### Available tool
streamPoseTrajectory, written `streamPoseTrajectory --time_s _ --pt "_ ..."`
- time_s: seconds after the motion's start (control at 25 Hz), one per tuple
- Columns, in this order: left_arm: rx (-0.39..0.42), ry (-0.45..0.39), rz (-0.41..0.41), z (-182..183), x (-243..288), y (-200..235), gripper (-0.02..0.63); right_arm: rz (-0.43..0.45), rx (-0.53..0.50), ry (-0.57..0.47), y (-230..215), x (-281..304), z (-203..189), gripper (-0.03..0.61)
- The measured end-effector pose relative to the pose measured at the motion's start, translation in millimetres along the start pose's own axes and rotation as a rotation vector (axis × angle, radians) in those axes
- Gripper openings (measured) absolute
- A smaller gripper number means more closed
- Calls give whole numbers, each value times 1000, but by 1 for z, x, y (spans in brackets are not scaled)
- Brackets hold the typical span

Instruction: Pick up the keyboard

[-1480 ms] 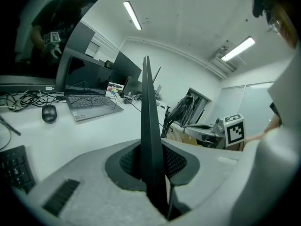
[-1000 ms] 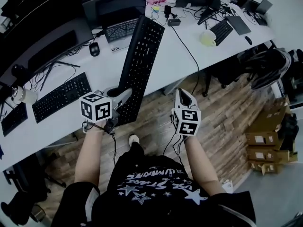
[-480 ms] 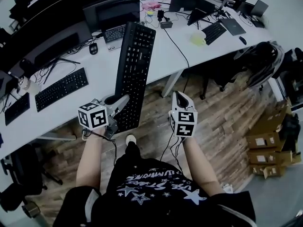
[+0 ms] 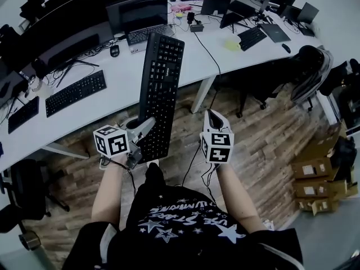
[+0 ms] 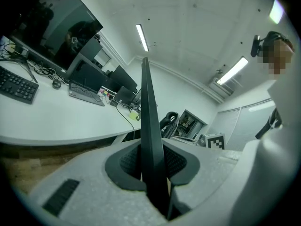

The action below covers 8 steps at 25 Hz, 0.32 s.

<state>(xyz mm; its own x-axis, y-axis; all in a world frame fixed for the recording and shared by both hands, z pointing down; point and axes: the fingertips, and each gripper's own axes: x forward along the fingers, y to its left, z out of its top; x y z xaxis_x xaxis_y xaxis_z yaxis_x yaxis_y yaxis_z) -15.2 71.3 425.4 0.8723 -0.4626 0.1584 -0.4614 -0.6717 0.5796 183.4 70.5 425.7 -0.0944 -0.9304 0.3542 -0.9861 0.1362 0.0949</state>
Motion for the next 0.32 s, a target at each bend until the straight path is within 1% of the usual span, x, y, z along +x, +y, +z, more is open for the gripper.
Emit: streamPoseTrajectory --time_s 0.12,0.32 --pt "-18 -11 -7 -13 -9 -12 78 10 2 3 2 -15 -8 8" --pt "-15 -22 -5 -31 -20 -27 78 24 -2 -2 6 -35 -18 8"
